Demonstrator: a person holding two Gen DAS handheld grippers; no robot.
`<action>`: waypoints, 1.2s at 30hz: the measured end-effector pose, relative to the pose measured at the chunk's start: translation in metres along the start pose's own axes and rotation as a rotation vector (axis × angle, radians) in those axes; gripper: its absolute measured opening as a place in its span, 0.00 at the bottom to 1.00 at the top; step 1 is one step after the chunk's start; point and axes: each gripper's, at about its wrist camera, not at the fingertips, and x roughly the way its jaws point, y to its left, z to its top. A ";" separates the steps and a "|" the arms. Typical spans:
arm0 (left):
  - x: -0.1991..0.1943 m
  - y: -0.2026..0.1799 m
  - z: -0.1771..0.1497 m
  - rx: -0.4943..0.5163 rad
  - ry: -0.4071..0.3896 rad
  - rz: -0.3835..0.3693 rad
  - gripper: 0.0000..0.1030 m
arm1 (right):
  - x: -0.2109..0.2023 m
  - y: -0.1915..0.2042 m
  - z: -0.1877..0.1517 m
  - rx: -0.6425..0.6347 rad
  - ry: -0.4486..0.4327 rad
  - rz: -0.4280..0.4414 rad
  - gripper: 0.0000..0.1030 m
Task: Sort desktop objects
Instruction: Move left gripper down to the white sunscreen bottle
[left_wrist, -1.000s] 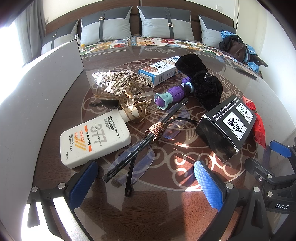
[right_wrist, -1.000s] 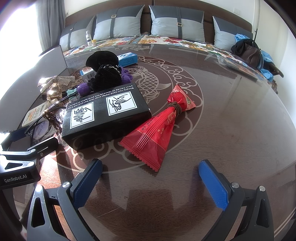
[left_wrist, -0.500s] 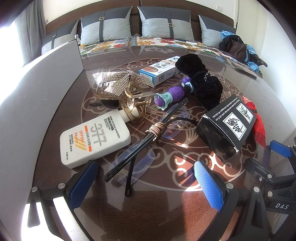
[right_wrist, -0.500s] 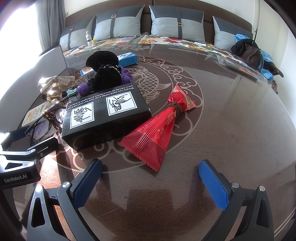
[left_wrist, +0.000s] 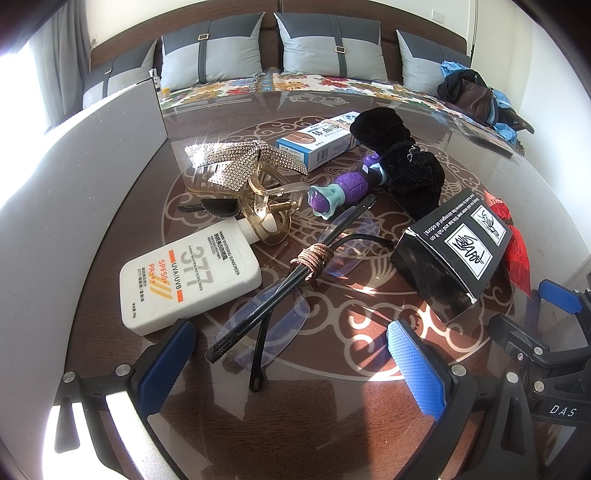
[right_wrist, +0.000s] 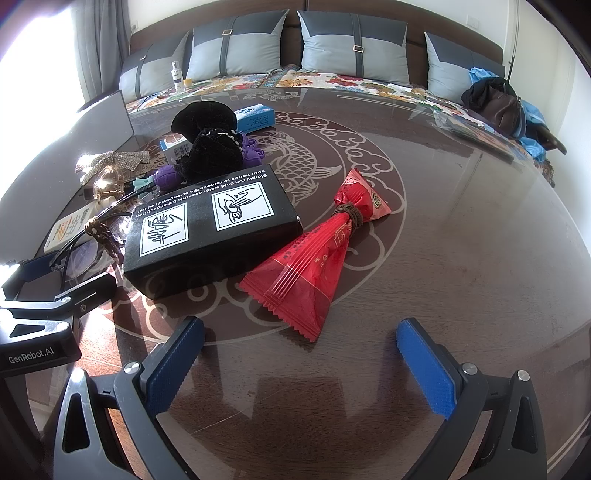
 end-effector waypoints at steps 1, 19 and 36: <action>0.000 0.000 0.000 0.000 0.000 0.000 1.00 | 0.000 0.000 0.000 0.000 0.000 0.000 1.00; -0.025 0.044 0.047 0.196 0.159 -0.117 1.00 | 0.001 0.001 -0.001 0.005 -0.001 0.000 1.00; 0.028 0.040 0.057 0.183 0.264 -0.201 1.00 | 0.000 0.001 -0.002 0.005 -0.001 0.000 1.00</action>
